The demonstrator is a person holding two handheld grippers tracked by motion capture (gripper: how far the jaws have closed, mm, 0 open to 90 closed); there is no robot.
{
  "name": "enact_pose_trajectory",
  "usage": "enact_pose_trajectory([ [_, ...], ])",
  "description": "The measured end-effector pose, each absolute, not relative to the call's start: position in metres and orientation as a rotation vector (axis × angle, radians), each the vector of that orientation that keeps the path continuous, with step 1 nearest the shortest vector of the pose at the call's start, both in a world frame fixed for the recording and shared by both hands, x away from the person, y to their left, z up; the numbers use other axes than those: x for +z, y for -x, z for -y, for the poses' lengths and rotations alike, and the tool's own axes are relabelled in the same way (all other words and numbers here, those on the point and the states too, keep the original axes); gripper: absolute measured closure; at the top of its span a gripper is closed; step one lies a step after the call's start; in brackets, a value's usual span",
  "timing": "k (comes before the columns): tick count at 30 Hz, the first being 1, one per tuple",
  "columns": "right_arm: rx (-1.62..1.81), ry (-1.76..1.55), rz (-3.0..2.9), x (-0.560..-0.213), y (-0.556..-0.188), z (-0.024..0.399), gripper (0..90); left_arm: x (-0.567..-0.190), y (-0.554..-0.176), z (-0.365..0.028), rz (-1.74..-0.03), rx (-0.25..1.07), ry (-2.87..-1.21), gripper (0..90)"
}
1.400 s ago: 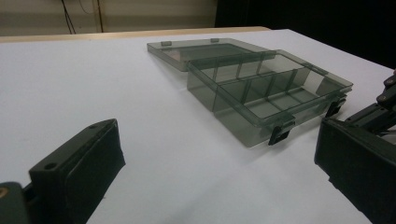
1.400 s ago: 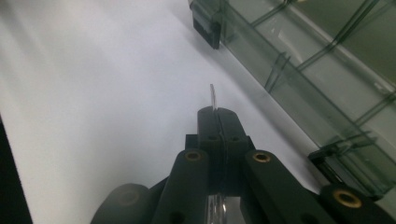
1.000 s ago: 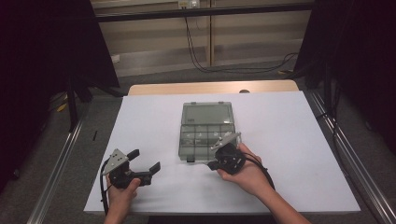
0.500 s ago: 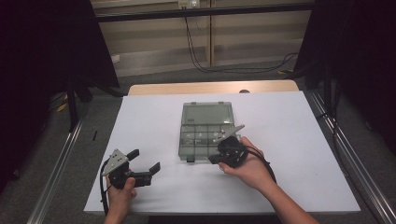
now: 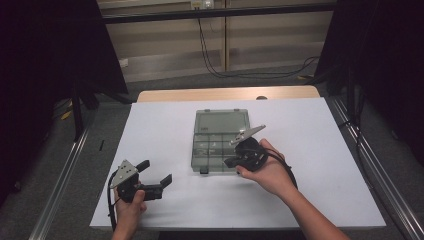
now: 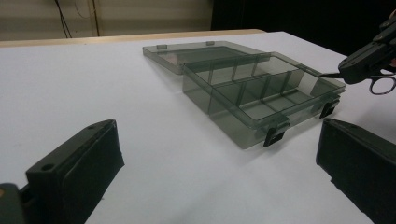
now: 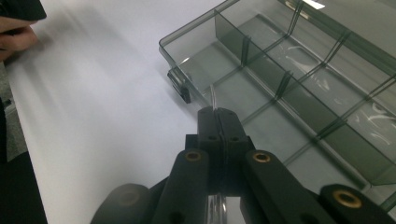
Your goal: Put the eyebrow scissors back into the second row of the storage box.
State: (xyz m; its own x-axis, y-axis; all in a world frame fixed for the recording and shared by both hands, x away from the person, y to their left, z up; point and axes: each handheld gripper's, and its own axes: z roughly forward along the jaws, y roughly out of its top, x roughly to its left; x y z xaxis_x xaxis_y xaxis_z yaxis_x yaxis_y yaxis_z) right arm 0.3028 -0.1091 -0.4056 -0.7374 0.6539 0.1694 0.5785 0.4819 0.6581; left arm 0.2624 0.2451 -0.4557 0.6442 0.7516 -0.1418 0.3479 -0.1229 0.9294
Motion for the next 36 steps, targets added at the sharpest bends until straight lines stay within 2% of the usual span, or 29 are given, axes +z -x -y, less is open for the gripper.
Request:
enact_pose_trajectory([
  [19,1.088,-1.076,-2.595,-0.396,-0.321,0.110,90.0,-0.456,-0.263,-0.246,-0.903,0.440,-1.722,0.0],
  [36,1.054,-1.033,-2.586,-0.403,-0.339,0.106,90.0,-0.456,-0.263,-0.247,-0.907,0.439,-1.721,0.0],
])
